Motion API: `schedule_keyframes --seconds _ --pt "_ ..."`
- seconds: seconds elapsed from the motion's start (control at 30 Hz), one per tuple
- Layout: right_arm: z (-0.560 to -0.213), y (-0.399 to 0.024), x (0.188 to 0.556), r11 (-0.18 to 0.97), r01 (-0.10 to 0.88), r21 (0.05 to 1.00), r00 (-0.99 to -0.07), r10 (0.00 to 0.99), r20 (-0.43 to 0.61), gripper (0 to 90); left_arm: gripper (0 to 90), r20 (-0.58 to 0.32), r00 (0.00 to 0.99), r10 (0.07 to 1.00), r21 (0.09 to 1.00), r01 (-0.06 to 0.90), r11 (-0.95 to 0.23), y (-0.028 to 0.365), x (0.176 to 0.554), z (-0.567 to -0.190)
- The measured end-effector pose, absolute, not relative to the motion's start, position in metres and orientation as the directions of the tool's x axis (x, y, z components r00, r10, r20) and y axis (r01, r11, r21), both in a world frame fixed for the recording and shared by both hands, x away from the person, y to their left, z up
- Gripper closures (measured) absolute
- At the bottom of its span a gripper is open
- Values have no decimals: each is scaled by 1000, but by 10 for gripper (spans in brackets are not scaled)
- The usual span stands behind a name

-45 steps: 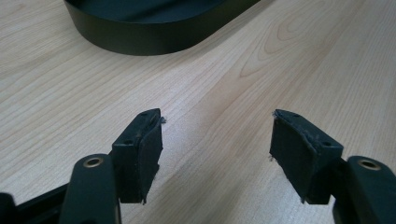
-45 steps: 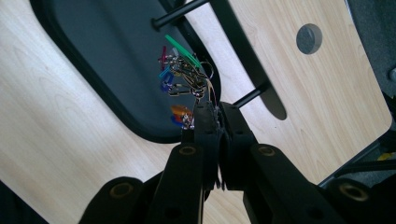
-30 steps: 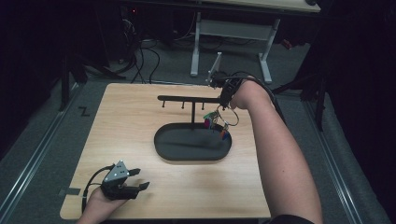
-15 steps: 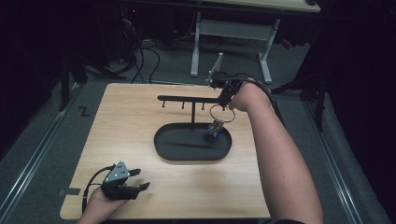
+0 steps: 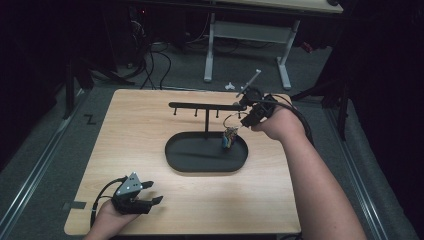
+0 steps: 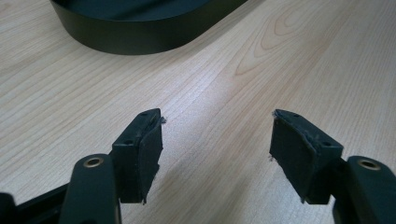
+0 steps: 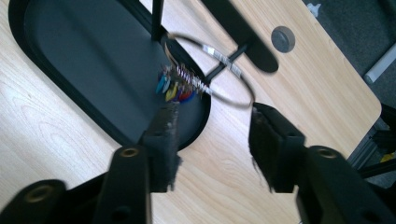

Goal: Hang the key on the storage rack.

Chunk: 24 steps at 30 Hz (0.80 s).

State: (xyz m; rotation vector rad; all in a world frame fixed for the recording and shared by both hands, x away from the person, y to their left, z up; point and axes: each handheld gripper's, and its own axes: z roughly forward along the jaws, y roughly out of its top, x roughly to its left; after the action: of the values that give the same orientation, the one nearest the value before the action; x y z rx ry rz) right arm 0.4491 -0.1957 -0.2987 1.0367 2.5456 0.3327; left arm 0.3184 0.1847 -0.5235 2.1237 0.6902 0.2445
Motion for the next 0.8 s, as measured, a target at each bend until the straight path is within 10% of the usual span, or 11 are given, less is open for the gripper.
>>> schedule_keyframes --seconds 0.8 --pt "-437 -240 369 535 601 594 -524 825 -212 351 346 -70 832 551 777 392 -493 179 320 -527"
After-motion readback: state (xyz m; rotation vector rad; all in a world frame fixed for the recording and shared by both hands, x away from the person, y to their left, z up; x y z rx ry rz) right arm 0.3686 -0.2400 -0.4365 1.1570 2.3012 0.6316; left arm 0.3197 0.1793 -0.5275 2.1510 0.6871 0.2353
